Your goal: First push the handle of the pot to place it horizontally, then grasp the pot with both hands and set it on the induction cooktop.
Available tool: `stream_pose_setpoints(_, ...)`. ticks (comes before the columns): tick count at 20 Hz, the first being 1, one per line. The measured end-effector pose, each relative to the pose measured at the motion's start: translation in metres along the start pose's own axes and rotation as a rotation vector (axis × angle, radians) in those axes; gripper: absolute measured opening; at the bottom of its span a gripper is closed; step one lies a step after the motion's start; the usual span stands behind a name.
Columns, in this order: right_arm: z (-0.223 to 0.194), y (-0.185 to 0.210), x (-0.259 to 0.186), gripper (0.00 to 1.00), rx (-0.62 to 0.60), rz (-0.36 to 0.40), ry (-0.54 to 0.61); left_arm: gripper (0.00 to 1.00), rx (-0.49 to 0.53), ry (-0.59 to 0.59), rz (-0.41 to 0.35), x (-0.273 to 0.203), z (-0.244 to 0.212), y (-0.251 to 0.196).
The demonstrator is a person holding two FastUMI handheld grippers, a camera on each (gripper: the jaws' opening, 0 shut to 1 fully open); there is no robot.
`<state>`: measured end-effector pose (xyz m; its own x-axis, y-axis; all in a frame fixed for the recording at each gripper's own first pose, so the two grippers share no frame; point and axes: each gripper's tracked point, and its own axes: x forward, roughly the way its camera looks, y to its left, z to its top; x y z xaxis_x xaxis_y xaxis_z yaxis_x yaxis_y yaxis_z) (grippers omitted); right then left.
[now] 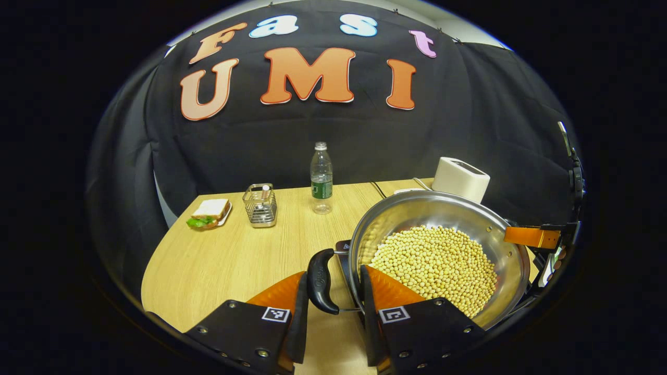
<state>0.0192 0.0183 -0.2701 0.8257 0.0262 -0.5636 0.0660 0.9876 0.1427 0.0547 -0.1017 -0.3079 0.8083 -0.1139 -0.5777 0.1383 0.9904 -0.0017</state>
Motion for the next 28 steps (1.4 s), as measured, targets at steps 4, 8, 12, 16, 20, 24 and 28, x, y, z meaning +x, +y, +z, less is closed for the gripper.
stream_pose_setpoints(4,-0.011,-0.008,0.011,0.47,0.012,-0.001,0.044,0.47,0.001,0.033,0.007,0.013,-0.009,-0.008)
stream_pose_setpoints(8,-0.017,-0.015,0.017,0.47,0.022,-0.005,0.063,0.46,0.008,0.051,0.006,0.021,-0.013,-0.012)
stream_pose_setpoints(12,-0.015,-0.020,0.019,0.47,0.025,-0.012,0.062,0.47,0.000,0.060,0.000,0.028,-0.017,-0.016)
stream_pose_setpoints(16,-0.018,-0.023,0.021,0.47,0.049,-0.010,0.080,0.47,0.005,0.070,-0.001,0.031,-0.021,-0.017)
stream_pose_setpoints(20,-0.016,-0.023,0.020,0.48,0.069,0.002,0.076,0.47,-0.014,0.080,-0.006,0.030,-0.024,-0.017)
stream_pose_setpoints(24,-0.016,-0.023,0.018,0.52,0.059,-0.001,0.076,0.50,-0.035,0.082,-0.023,0.035,-0.025,-0.016)
stream_pose_setpoints(28,0.008,-0.027,0.005,0.74,0.018,-0.020,-0.010,0.63,0.004,0.021,0.014,0.021,-0.008,-0.008)
